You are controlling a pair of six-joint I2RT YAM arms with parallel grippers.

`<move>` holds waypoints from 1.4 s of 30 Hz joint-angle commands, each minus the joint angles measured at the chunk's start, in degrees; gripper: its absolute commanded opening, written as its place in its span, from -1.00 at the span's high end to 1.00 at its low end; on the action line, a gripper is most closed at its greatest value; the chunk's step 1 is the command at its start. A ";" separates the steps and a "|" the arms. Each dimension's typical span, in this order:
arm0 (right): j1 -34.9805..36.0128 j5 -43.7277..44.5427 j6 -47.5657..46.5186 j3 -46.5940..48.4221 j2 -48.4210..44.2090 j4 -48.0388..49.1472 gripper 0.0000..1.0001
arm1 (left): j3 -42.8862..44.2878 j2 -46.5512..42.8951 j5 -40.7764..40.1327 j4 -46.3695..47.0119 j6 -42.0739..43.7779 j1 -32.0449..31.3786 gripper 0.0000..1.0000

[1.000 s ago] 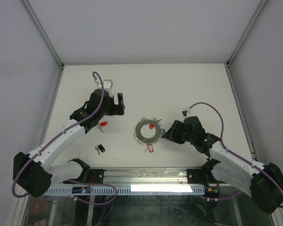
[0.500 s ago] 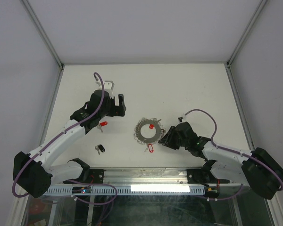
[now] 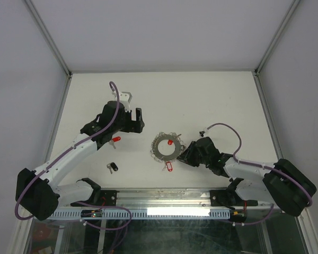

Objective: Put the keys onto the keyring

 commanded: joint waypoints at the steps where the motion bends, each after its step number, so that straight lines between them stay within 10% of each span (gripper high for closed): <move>1: 0.34 2.63 0.96 0.66 1.53 4.07 0.51 | 1.99 0.04 2.45 2.54 1.63 0.70 -0.88; 22: 0.35 5.25 -0.98 6.51 0.01 -1.68 0.90 | 3.17 -0.73 3.52 2.32 1.35 0.70 -0.86; 33: 0.24 5.02 -30.66 18.22 -9.60 -17.40 1.00 | 2.92 -5.65 9.27 9.70 -0.23 0.70 -0.91; 42: 0.16 4.67 -32.60 28.38 -9.82 -26.67 1.00 | 1.47 -7.68 8.48 16.55 -2.60 -5.93 -0.87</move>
